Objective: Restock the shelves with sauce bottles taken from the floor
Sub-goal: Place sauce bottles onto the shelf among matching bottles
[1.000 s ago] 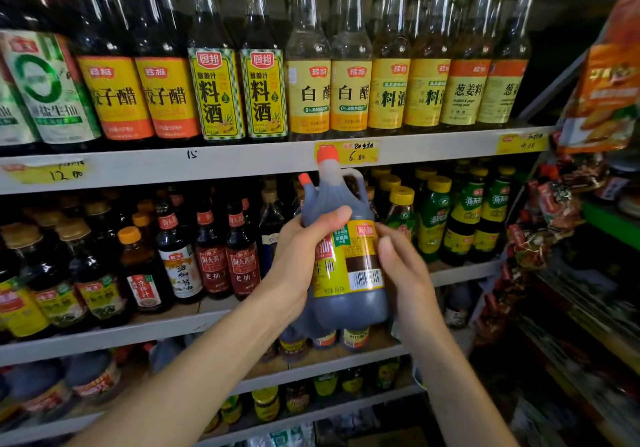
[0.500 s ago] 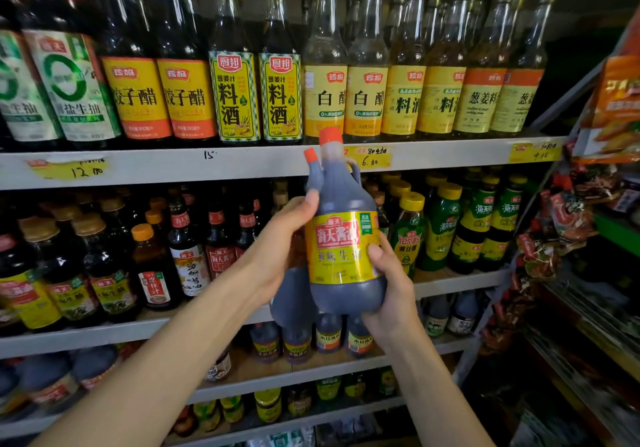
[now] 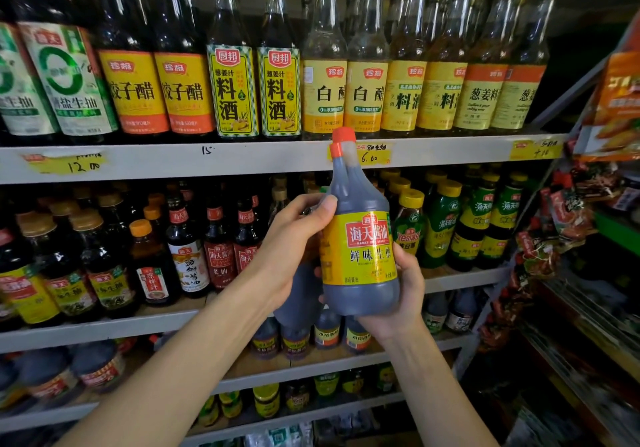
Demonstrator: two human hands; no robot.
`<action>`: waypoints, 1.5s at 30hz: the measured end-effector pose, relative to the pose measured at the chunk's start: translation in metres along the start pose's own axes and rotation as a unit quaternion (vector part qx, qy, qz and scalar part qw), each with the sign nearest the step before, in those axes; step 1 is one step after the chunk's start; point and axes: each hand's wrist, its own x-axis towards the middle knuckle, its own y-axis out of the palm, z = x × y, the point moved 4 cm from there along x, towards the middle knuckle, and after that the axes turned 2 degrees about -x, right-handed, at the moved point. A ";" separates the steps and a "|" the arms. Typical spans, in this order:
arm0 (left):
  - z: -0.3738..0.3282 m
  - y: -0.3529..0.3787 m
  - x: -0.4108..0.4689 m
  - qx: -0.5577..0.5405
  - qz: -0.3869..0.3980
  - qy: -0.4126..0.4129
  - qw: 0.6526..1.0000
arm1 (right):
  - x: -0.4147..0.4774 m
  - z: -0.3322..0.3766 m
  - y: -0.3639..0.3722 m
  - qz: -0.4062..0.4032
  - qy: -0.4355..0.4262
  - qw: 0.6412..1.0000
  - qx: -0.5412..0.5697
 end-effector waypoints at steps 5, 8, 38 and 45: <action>0.003 0.005 -0.001 -0.004 0.005 -0.001 1.000 | -0.002 0.001 -0.007 0.011 0.003 1.000 -0.007; 0.006 0.005 -0.004 0.011 0.002 -0.001 1.000 | -0.003 0.001 -0.010 0.008 0.003 1.000 -0.011; 0.043 -0.224 -0.158 -0.032 -0.217 -0.009 0.976 | 0.030 -0.261 0.049 -0.038 0.103 0.993 -0.039; 0.066 -0.318 -0.181 -0.042 -0.123 -0.066 0.989 | 0.036 -0.360 0.069 -0.092 0.058 0.993 -0.045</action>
